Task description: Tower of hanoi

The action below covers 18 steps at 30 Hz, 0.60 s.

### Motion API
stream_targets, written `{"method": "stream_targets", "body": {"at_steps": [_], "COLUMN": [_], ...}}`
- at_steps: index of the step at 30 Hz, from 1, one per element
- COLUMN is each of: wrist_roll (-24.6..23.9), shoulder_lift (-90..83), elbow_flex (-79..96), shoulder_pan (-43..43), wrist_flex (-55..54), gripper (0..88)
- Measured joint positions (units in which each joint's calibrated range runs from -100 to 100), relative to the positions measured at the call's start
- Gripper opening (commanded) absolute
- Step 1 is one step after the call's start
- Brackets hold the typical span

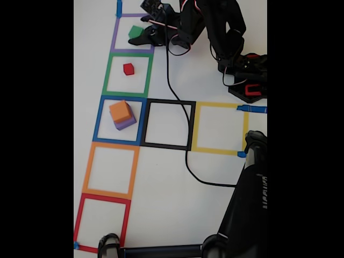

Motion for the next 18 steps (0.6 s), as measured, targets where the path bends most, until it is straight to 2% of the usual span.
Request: {"method": "stream_targets", "body": {"at_steps": [18], "wrist_roll": [-0.4], "shoulder_lift": [1.8], "elbow_flex": [-0.1], "shoulder_pan": [-1.4], "wrist_flex": [-1.9], "gripper": [13.1]}}
